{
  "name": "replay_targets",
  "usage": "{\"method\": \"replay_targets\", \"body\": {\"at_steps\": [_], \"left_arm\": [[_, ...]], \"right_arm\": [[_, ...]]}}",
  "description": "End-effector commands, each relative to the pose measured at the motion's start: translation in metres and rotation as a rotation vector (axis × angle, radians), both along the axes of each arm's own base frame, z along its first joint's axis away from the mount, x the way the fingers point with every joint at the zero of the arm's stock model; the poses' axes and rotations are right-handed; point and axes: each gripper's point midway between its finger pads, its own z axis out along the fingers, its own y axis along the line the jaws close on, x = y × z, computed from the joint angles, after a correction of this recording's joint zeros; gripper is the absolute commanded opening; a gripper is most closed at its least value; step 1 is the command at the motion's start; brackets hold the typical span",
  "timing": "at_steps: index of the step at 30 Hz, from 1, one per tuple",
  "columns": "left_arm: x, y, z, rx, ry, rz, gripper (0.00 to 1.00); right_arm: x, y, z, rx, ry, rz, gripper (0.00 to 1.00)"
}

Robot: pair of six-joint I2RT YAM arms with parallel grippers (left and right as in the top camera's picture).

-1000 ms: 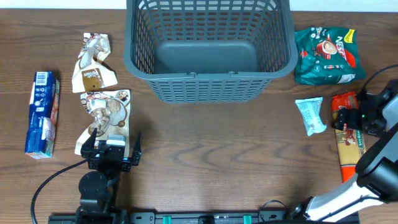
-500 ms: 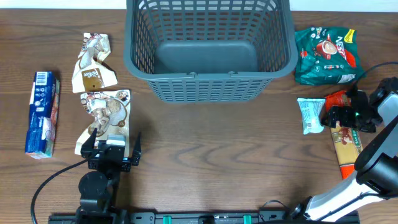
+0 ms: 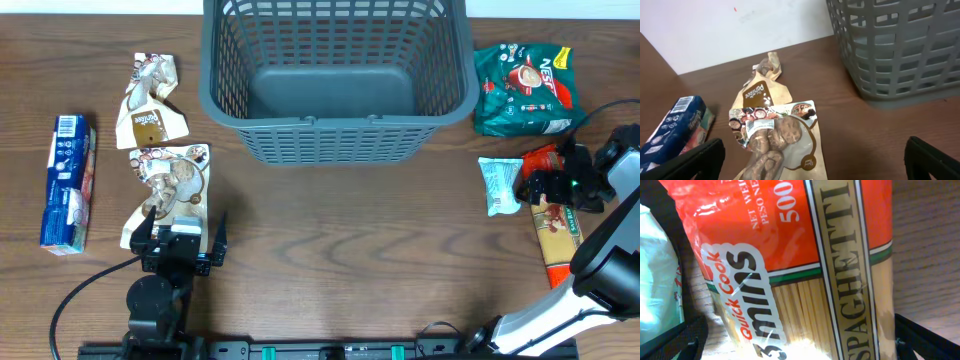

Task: Pack container
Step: 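Close the right gripper on the spaghetti pack's upper end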

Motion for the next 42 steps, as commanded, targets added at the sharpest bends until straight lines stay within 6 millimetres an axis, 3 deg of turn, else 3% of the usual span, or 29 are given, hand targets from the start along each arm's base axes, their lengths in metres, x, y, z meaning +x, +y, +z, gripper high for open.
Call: {"method": "replay_targets", "body": {"at_steps": [1,7,13,16,20,24,28,29,30,31,42], "left_arm": [[0.0,-0.001,-0.012,0.017,0.024,-0.01,0.99],[0.0,-0.001,-0.012,0.017,0.024,-0.01,0.99],[0.0,-0.001,-0.012,0.017,0.024,-0.01,0.99],[0.0,-0.001,-0.012,0.017,0.024,-0.009,0.99],[0.0,-0.001,-0.012,0.017,0.024,-0.01,0.99],[0.0,-0.001,-0.012,0.017,0.024,-0.01,0.99],[0.0,-0.001,-0.012,0.017,0.024,-0.01,0.98],[0.0,-0.001,-0.012,0.017,0.024,-0.01,0.99],[0.0,-0.001,-0.012,0.017,0.024,-0.01,0.99],[0.0,-0.001,-0.012,0.017,0.024,-0.01,0.99],[0.0,-0.001,-0.012,0.017,0.024,-0.01,0.99]], "right_arm": [[-0.002,-0.003,-0.007,-0.011,0.02,0.003,0.99],[-0.017,-0.022,-0.008,-0.118,0.106,-0.038,0.81],[-0.019,-0.023,-0.008,-0.127,0.115,-0.05,0.79],[-0.018,-0.024,-0.008,-0.13,0.113,-0.051,0.66],[-0.019,-0.025,-0.008,-0.134,0.116,-0.063,0.61],[-0.02,-0.027,-0.008,-0.133,0.116,-0.081,0.36],[-0.021,-0.027,-0.008,-0.124,0.112,-0.095,0.31],[-0.021,-0.026,-0.008,-0.121,0.115,-0.094,0.24],[-0.022,-0.025,-0.008,-0.117,0.117,-0.093,0.08],[-0.022,-0.025,-0.008,-0.117,0.117,-0.094,0.01],[-0.023,-0.022,-0.007,-0.091,0.12,-0.145,0.01]]}}
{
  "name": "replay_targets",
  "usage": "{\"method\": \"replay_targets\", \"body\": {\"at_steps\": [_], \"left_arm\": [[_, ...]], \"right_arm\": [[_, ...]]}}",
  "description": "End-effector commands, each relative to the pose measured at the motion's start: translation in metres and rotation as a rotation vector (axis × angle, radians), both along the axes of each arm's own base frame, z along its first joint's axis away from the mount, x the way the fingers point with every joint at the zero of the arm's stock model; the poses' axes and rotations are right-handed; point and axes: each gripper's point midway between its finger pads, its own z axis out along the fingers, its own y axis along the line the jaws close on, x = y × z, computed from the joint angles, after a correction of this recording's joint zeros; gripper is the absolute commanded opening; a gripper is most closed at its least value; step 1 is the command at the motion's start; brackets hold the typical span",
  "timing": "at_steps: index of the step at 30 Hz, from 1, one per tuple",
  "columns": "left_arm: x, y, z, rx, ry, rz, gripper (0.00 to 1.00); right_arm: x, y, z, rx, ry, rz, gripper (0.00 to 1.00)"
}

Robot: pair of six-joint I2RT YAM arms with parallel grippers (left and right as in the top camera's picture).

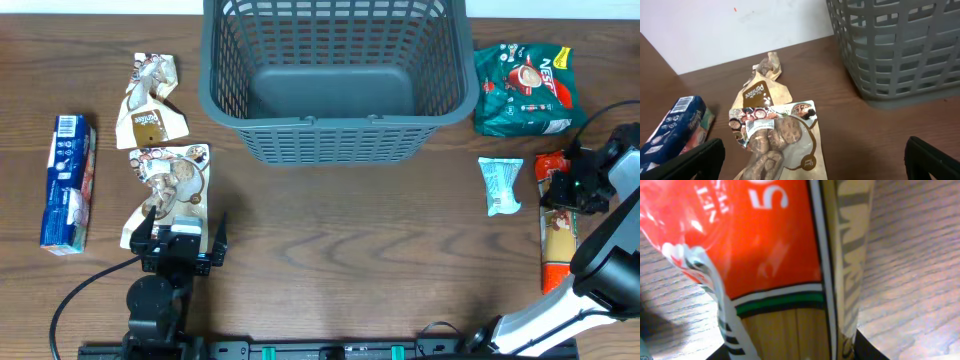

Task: Pack container
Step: 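Close the right gripper on the spaghetti pack's upper end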

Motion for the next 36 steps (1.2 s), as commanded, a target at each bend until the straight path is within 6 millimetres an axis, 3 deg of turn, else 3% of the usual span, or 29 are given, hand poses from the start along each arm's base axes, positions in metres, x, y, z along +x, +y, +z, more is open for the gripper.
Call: {"method": "replay_targets", "body": {"at_steps": [1,9,27,36], "left_arm": [[0.0,-0.001,-0.012,0.017,0.025,-0.01,0.99],[0.0,-0.001,-0.012,0.017,0.025,-0.01,0.99],[0.0,-0.001,-0.012,0.017,0.025,-0.01,0.99],[0.0,-0.001,-0.012,0.017,0.025,-0.01,0.99]], "right_arm": [[-0.009,-0.001,-0.006,0.013,0.034,-0.063,0.01],[0.001,-0.007,0.014,-0.012,-0.011,-0.077,0.01],[0.013,-0.011,0.079,-0.089,-0.168,-0.092,0.02],[0.012,-0.011,0.089,-0.098,-0.189,-0.11,0.02]]}}
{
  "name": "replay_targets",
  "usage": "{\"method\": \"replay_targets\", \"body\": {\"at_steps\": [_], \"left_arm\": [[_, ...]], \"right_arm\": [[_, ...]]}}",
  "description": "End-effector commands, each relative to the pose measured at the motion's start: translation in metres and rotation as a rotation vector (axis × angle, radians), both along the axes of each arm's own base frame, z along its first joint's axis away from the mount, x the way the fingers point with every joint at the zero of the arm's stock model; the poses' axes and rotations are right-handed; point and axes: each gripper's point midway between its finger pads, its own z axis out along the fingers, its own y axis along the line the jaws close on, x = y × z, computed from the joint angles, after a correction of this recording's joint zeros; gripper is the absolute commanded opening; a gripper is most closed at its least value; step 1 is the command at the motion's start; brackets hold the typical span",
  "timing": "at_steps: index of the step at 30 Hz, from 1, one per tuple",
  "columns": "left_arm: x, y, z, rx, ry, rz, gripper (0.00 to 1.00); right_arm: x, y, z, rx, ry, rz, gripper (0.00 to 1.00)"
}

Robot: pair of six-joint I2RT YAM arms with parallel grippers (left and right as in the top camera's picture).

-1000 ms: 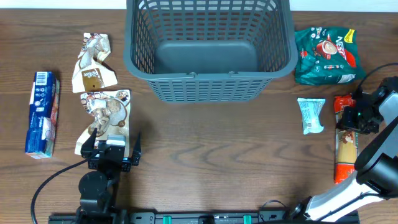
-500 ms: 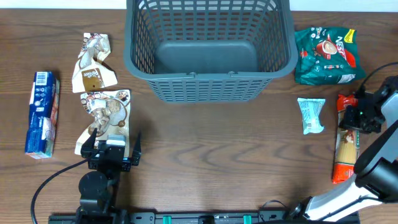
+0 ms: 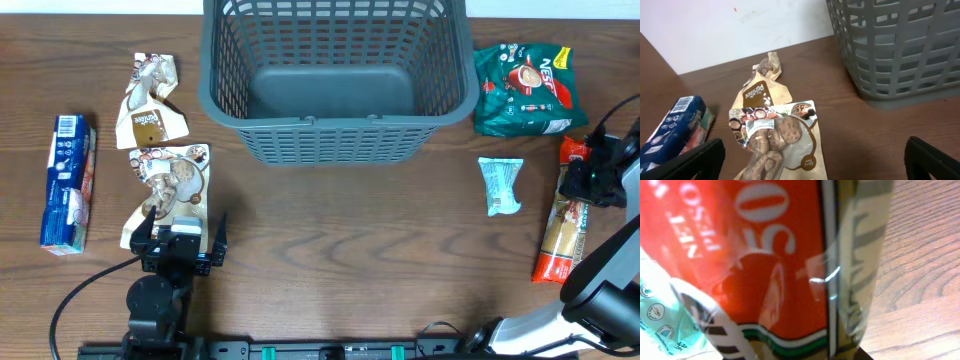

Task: Pack container
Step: 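Close the right gripper on the spaghetti pack's upper end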

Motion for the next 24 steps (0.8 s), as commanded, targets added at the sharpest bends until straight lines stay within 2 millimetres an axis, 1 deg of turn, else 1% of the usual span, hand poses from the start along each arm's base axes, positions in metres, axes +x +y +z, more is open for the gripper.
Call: {"method": "replay_targets", "body": {"at_steps": [1,7,10,14,17,22,24], "left_arm": [[0.0,-0.001,-0.012,0.017,0.024,-0.01,0.99],[0.0,-0.001,-0.012,0.017,0.024,-0.01,0.99],[0.0,-0.001,-0.012,0.017,0.024,-0.01,0.99],[0.0,-0.001,-0.012,0.017,0.024,-0.01,0.98],[0.0,-0.001,-0.012,0.017,0.024,-0.01,0.99],[0.0,-0.001,-0.012,0.017,0.024,-0.01,0.98],[0.0,-0.001,-0.012,0.017,0.024,-0.01,0.99]], "right_arm": [[0.006,-0.008,0.025,-0.036,-0.066,-0.032,0.02],[0.004,-0.009,0.023,-0.032,-0.06,-0.038,0.01],[-0.002,-0.012,0.017,-0.023,-0.048,-0.05,0.01],[-0.014,-0.013,0.0,0.001,-0.014,-0.071,0.01],[-0.023,-0.011,-0.019,0.027,0.019,-0.087,0.01],[-0.031,-0.006,-0.044,0.059,0.06,-0.097,0.01],[-0.032,-0.005,-0.049,0.066,0.068,-0.097,0.01]]}}
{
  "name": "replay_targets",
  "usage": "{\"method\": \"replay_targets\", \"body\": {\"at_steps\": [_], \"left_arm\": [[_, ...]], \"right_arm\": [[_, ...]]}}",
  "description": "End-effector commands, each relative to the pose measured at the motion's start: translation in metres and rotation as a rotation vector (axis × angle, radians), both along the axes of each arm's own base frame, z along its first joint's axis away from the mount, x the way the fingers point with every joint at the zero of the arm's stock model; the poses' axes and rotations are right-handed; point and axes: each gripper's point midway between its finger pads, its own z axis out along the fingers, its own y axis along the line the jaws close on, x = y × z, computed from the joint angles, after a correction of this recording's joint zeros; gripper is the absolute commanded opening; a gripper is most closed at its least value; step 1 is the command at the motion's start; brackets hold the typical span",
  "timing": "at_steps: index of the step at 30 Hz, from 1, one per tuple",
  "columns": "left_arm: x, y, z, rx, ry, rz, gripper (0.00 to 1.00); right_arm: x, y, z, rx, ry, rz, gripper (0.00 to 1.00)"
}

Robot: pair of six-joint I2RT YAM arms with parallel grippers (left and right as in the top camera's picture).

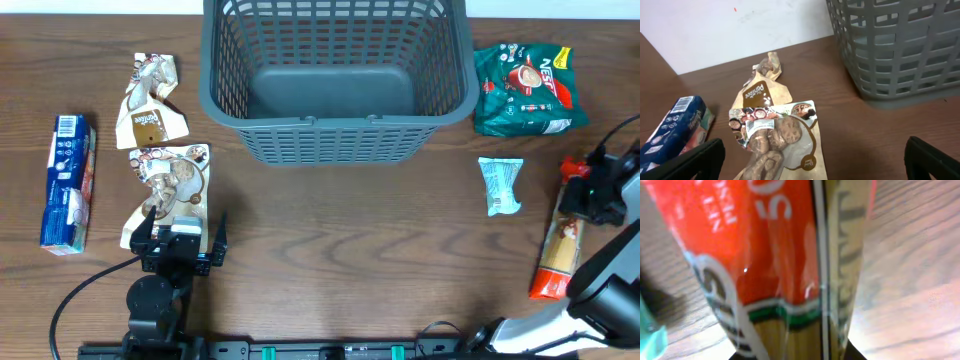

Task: Pack container
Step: 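Close the right gripper on the spaghetti pack's upper end, then lift the spaghetti pack upright with the right gripper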

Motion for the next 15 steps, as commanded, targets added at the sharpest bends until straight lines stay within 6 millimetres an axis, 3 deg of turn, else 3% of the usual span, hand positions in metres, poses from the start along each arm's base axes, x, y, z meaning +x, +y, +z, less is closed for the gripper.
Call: {"method": "replay_targets", "body": {"at_steps": [1,5,6,7,8,15], "left_arm": [[0.0,-0.0008,-0.0119,0.016,0.025,-0.01,0.99],[0.0,-0.0008,-0.0119,0.016,0.025,-0.01,0.99],[0.0,-0.0008,-0.0119,0.016,0.025,-0.01,0.99],[0.0,-0.0008,-0.0119,0.016,0.025,-0.01,0.99],[0.0,-0.0008,-0.0119,0.016,0.025,-0.01,0.99],[0.0,-0.0008,-0.0119,0.016,0.025,-0.01,0.99]], "right_arm": [[-0.0016,0.0,-0.0102,0.019,0.005,-0.027,0.01],[0.0003,-0.0018,-0.0111,0.014,-0.001,-0.027,0.01],[0.0005,-0.0022,-0.011,0.013,-0.003,-0.028,0.11],[0.0006,-0.0024,-0.011,0.012,-0.004,-0.028,0.46],[0.0011,-0.0031,-0.0109,0.01,-0.006,-0.029,0.99],[-0.0011,-0.0015,-0.0122,0.021,-0.002,-0.071,0.99]]}}
